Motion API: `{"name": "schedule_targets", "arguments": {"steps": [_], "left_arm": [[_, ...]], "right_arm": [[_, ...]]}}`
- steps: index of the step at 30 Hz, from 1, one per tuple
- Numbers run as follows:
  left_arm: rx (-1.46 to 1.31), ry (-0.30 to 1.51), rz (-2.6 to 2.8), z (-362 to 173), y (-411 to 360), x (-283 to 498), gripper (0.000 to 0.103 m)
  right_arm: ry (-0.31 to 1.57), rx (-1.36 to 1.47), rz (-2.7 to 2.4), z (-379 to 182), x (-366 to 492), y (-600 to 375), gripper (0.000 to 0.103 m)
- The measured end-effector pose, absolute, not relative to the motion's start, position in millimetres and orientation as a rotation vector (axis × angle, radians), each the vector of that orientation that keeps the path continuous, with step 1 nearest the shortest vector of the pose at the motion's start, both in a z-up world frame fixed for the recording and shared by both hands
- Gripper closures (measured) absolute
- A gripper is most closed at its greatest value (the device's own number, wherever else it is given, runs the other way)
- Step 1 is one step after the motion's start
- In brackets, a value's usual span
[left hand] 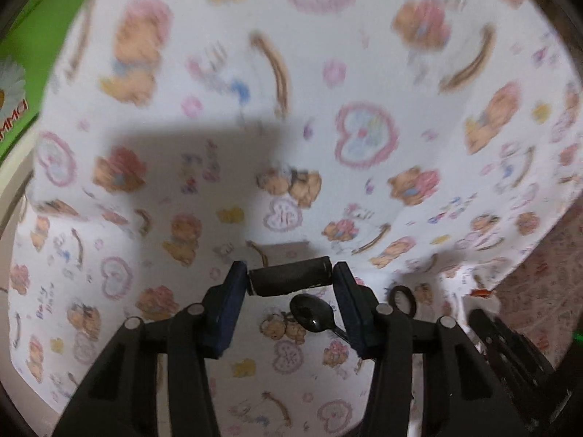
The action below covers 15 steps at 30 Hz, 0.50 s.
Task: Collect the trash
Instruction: 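Grasp the black cylinder with the left gripper, then carry the black cylinder and white tissue over the pink wastebasket with both grippers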
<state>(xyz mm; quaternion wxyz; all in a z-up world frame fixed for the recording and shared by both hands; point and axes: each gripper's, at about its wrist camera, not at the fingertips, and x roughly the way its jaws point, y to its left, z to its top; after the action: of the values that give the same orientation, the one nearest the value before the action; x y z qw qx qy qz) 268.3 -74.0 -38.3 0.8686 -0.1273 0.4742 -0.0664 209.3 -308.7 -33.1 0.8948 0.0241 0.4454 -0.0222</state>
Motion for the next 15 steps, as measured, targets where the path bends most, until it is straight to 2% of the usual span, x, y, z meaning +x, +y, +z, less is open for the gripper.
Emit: {"name": "schedule_targets", "arguments": {"steps": [4, 7, 11, 15], "left_arm": [[-0.213, 0.919, -0.154, -23.2, -59.5, 242.2, 0.057], [-0.133, 0.798, -0.112, -11.3, -57.7, 226.7, 0.057], [-0.126, 0.748, -0.132, 1.0, -47.5, 216.0, 0.057], [-0.077, 0.714, -0.12, 8.8, -44.2, 199.8, 0.057]], "right_arm": [[0.902, 0.067, -0.034, -31.1, 206.9, -309.4, 0.086], [0.837, 0.099, -0.042, -21.9, 197.8, -310.7, 0.086], [0.713, 0.135, -0.034, -4.2, 175.4, -312.6, 0.086], [0.702, 0.109, 0.003, 0.4, 164.4, -306.4, 0.086]]}}
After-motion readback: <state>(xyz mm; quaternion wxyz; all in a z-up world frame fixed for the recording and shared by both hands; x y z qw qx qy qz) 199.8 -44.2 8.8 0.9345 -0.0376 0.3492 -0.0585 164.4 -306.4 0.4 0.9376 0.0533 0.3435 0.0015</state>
